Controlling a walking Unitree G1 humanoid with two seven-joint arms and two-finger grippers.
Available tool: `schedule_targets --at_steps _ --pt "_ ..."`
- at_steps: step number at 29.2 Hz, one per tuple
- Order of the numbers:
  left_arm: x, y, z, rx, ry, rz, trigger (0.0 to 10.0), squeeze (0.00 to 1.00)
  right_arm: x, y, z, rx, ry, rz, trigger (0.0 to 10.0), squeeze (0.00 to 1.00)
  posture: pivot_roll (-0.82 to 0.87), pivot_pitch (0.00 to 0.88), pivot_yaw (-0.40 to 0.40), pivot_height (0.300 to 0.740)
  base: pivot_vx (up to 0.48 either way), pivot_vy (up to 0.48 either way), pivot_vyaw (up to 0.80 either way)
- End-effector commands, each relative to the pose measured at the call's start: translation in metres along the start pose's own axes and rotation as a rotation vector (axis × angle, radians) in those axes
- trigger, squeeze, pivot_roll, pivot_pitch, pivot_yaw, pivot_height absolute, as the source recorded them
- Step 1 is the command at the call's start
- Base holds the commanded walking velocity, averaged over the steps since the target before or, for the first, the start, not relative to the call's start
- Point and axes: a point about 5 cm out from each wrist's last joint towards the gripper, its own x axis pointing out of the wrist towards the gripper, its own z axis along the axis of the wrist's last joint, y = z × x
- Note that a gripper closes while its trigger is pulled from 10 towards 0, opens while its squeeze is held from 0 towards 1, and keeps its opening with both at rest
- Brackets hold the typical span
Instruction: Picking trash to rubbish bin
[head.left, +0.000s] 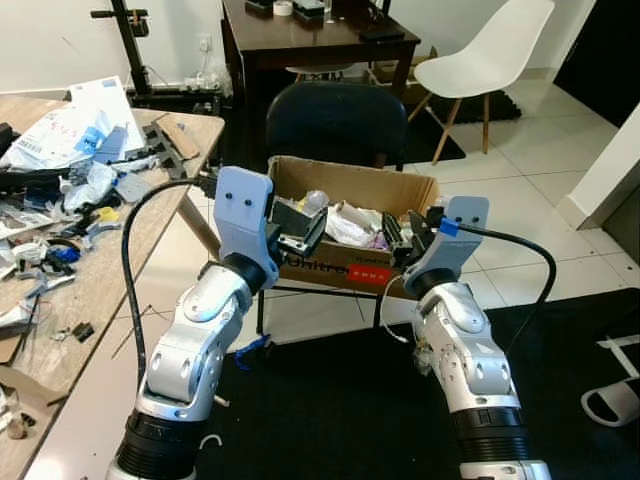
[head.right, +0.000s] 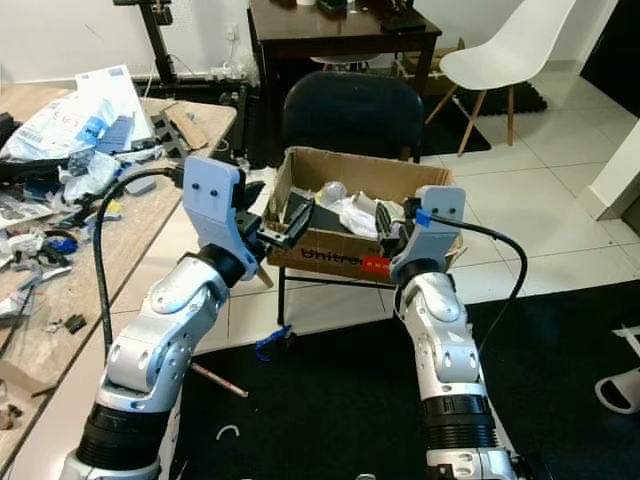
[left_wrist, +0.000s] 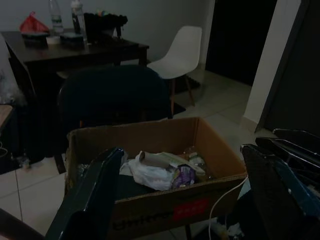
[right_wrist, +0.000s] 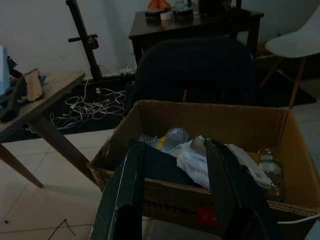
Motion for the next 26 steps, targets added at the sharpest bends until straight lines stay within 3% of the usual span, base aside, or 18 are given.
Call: schedule_targets --at_steps 1,10,26 --pt "-0.0016 -0.0003 -0.0003 0.009 0.000 -0.010 10.0 0.00 -0.0029 -0.0015 -0.0022 0.007 0.011 -0.006 10.0 0.00 0.04 0.114 0.015 0.740 0.000 0.000 0.00" --pt "-0.0006 -0.0008 0.0027 -0.013 -0.021 -0.018 10.0 0.00 -0.0016 -0.0016 -0.0024 0.006 0.016 -0.007 10.0 0.00 0.03 0.126 0.014 0.740 0.000 0.000 0.00" --pt "0.0014 -0.0029 0.0055 -0.033 -0.045 -0.033 10.0 0.00 -0.0018 -0.0018 -0.0021 0.005 0.019 -0.013 10.0 0.00 0.03 0.137 0.018 0.740 0.306 0.000 0.00"
